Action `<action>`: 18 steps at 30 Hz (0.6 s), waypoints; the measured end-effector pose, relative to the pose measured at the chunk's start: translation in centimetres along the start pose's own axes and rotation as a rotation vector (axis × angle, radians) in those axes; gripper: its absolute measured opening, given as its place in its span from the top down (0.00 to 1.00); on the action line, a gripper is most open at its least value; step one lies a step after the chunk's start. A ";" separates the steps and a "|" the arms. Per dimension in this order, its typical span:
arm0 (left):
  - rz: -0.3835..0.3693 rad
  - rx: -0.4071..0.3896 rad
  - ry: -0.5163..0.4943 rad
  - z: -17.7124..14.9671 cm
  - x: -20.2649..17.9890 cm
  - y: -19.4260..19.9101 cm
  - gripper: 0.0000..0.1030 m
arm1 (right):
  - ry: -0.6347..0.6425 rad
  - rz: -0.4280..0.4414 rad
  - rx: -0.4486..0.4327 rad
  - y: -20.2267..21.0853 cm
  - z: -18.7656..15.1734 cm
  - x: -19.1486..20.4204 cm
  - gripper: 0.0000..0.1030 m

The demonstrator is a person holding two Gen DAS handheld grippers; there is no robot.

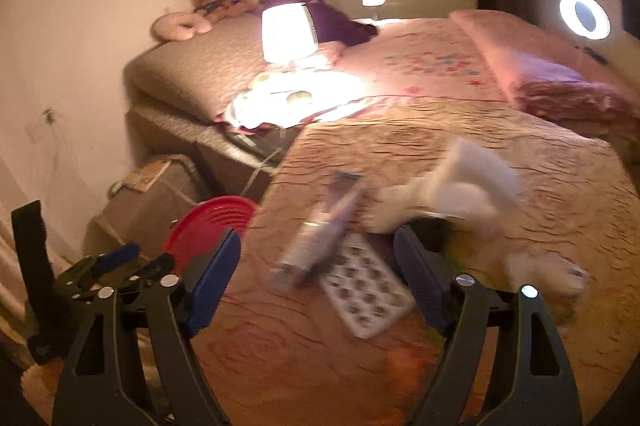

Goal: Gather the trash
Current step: 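Move the left tool back to the pile and grasp the silver packet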

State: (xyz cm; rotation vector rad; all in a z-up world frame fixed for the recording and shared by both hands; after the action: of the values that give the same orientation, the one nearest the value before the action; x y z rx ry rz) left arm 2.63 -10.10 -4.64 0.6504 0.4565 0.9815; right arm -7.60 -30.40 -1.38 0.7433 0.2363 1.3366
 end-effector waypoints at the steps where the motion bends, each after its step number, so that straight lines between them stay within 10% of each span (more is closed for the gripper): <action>1: -0.008 0.001 -0.010 -0.1 -0.5 -0.1 0.28 | -0.010 -0.013 -0.003 0.4 -0.2 -0.8 0.24; 18: -0.104 0.061 -0.169 0.2 -8.2 -3.1 0.28 | -0.119 -0.131 -0.003 3.5 -3.6 -8.8 0.24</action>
State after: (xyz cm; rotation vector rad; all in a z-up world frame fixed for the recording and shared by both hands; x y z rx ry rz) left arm 0.61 -18.53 -6.04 0.7509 0.3684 0.8092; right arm -14.58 -37.19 -4.15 0.7886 0.1849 1.1647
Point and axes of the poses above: each gripper's, at about its wrist camera, not at the fingertips, and y roughly against the way its jaws point, x to its left, z to its top, the point moved 3 cm from there along -y, roughly the way its jaws point, and after that the axes turned 2 degrees about z, right-handed, at the moved point
